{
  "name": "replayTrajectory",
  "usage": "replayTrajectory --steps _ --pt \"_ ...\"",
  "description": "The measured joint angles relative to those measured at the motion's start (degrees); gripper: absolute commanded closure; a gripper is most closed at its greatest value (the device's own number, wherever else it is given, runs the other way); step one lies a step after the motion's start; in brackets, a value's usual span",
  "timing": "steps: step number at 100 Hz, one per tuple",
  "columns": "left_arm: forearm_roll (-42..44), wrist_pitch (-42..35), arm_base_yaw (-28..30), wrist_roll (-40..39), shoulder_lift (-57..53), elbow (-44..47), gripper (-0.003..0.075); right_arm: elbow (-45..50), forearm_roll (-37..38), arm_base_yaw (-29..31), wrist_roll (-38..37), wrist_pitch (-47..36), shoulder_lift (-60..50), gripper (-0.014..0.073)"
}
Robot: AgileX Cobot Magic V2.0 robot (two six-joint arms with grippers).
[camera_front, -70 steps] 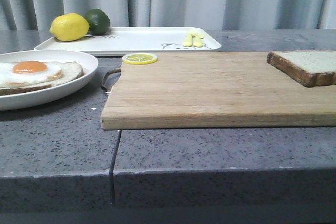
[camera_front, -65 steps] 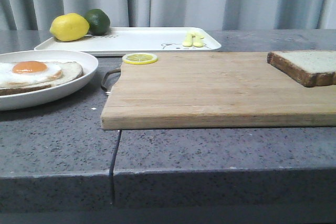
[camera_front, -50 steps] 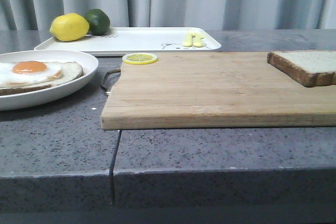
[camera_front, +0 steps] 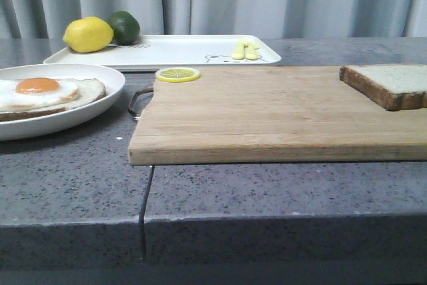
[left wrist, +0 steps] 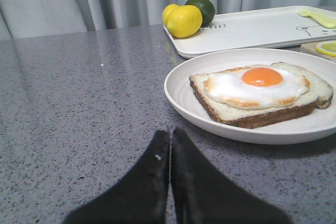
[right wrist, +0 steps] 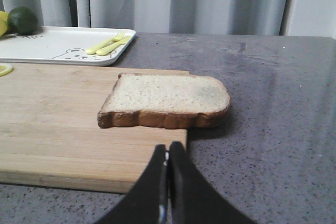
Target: Place bread and move sandwich to tray
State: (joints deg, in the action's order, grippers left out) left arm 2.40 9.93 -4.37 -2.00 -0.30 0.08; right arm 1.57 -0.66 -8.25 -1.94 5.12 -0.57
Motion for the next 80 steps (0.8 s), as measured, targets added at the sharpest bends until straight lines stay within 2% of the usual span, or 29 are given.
replayTrajectory --steps 32,56,68,80 --pt "-0.62 -1.71 0.0 0.0 0.0 0.0 0.0739 0.0 0.0 0.0 0.0 -0.64 0.0 0.071" --pt "-6.86 -5.9 0.0 0.0 0.0 -0.48 0.0739 0.0 -2.26 0.0 0.0 -1.23 0.0 0.071" --pt "-9.52 -3.21 0.0 0.0 0.0 -3.84 0.0739 -2.54 -3.84 0.0 0.0 0.33 0.0 0.071" --pt "-10.1 3.12 0.0 0.0 0.6 -10.19 0.0739 -8.7 -4.4 0.0 0.0 4.23 0.79 0.071"
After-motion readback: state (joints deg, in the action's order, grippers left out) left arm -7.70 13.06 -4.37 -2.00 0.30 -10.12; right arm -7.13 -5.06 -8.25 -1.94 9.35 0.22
